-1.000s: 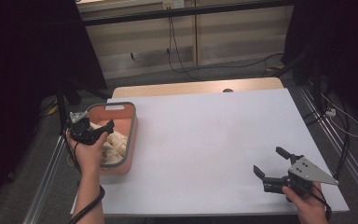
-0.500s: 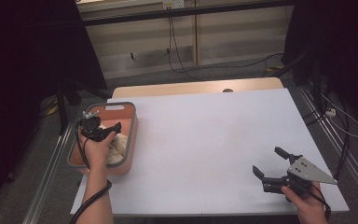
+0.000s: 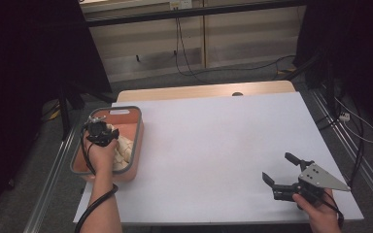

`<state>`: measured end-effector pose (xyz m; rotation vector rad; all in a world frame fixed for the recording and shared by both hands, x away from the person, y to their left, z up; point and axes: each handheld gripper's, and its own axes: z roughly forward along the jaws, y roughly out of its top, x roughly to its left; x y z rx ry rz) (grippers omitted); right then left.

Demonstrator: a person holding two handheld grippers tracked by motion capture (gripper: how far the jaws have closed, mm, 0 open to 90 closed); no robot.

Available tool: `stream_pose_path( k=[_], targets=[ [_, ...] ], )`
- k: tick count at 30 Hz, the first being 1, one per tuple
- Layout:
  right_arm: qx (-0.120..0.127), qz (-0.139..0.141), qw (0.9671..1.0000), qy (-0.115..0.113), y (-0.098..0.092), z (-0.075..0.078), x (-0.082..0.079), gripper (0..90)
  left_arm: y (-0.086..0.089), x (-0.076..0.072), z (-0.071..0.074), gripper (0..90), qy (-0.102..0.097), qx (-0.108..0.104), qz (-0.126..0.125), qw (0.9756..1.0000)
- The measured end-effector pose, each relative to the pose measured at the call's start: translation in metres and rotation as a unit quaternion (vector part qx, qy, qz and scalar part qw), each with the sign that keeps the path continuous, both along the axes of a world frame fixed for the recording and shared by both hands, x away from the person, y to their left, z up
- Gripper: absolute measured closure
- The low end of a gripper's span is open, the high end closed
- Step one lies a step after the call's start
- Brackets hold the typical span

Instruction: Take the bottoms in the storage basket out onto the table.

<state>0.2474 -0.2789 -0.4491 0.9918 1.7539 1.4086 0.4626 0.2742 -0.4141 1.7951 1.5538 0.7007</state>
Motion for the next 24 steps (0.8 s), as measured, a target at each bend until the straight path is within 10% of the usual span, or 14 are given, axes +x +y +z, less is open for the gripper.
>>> stream_pose_path(
  k=[9, 17, 24],
  targets=[
    [-0.003, 0.004, 1.0000, -0.001, 0.002, 0.000, 0.001, 2.2, -0.011, 0.003, 0.006, 76.2, -0.026, 0.003, -0.027, 0.9993],
    [-0.007, 0.007, 0.9999, -0.001, 0.004, 0.000, 0.001, 2.5, -0.007, -0.003, 0.016, 25.2, -0.031, 0.002, 0.038, 0.9988],
    [-0.007, 0.006, 1.0000, -0.002, 0.003, 0.000, 0.000, 2.5, -0.010, -0.009, 0.021, 13.4, -0.053, 0.000, 0.068, 0.9963]
  ],
)
